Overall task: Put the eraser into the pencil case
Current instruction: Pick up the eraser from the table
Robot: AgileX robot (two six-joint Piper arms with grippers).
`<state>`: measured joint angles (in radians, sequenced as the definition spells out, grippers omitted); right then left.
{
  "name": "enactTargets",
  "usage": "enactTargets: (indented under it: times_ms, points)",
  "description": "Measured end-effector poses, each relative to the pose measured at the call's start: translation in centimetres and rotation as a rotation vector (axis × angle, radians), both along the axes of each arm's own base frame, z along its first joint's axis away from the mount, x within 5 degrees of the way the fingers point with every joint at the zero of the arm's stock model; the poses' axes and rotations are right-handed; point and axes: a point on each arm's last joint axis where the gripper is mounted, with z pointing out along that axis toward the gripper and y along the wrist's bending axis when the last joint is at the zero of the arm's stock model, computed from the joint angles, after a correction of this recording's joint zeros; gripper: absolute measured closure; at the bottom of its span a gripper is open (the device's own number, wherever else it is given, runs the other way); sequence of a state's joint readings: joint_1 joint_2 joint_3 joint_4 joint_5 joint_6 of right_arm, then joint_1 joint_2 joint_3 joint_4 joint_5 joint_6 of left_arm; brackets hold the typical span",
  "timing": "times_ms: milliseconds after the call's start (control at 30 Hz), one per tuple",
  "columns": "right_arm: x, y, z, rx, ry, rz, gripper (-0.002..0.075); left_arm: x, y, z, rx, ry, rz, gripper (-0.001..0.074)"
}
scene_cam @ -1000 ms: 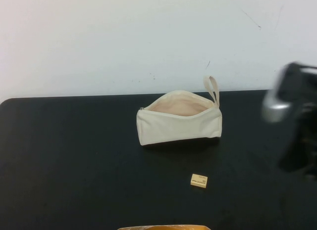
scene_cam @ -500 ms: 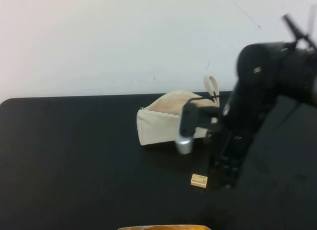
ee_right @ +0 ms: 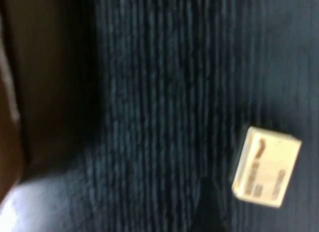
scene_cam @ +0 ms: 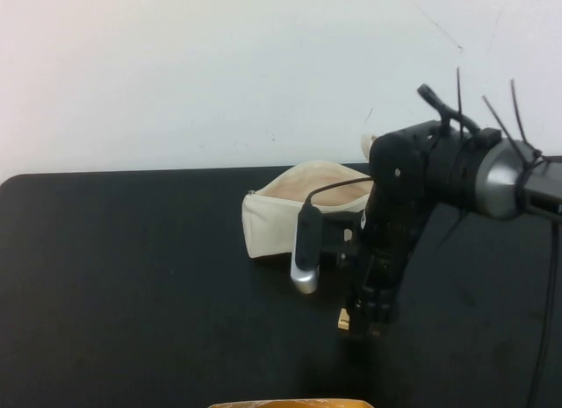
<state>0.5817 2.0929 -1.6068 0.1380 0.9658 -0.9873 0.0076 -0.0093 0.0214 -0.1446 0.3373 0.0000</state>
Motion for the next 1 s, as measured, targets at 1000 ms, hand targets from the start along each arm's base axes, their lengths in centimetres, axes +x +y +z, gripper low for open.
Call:
enactTargets:
  times_ms: [1000]
  points:
    - [0.5, 0.4, -0.6, -0.019, 0.073, -0.179, 0.0519, 0.0, 0.0, 0.0, 0.0, 0.0, 0.0, 0.0737]
